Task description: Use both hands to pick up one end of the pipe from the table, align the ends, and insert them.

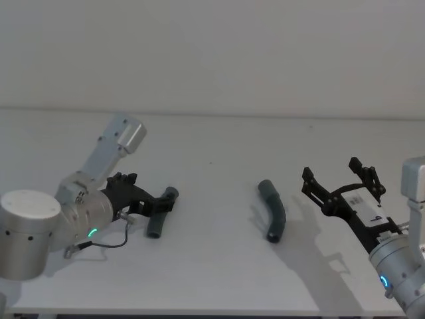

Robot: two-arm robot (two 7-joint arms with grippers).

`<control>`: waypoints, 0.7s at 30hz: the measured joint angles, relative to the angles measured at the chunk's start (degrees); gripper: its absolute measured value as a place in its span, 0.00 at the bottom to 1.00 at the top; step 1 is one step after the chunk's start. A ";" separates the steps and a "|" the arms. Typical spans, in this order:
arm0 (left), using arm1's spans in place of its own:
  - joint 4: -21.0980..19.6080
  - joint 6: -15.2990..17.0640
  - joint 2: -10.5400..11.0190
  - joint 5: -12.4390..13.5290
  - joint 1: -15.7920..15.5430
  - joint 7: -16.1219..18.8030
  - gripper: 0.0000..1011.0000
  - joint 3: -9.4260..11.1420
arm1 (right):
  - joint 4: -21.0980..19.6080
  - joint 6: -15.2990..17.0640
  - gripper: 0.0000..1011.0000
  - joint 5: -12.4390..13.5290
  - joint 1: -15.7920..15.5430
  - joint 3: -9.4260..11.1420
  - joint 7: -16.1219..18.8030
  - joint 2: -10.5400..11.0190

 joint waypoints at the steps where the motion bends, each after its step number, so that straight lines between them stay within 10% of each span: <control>1: 0.37 0.38 -0.12 0.19 -0.32 -0.06 0.99 0.17 | 0.00 0.00 0.99 0.00 0.00 0.00 0.00 0.00; 21: 5.49 1.51 -2.66 2.11 -3.64 -0.16 0.99 1.41 | 0.00 0.00 0.99 0.00 0.00 0.00 0.00 0.00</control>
